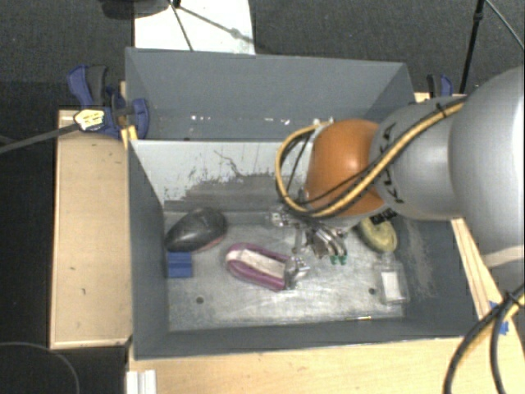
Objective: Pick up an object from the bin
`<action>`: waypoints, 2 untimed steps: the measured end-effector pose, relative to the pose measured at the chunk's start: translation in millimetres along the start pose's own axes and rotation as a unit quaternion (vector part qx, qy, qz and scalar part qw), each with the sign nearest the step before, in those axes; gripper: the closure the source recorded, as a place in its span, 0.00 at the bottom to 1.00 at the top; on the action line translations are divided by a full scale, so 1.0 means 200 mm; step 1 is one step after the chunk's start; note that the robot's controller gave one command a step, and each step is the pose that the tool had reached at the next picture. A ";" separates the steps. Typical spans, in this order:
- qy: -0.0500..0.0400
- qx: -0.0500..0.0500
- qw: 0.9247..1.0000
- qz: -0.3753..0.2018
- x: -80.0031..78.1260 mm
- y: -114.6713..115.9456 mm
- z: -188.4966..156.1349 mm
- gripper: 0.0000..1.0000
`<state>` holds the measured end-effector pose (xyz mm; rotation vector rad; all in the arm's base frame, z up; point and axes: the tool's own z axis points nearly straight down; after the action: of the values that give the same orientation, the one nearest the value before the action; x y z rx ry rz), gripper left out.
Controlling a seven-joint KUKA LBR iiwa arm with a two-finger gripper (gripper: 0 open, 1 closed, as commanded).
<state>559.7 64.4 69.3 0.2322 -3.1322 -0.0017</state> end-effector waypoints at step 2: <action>-0.006 0.002 0.997 -0.076 0.00 -0.16 -0.74 1.00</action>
Offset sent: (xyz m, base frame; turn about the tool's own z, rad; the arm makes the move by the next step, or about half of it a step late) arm 0.0000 0.0000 0.0000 0.0000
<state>563.7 32.8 216.3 0.4701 -3.1174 0.0022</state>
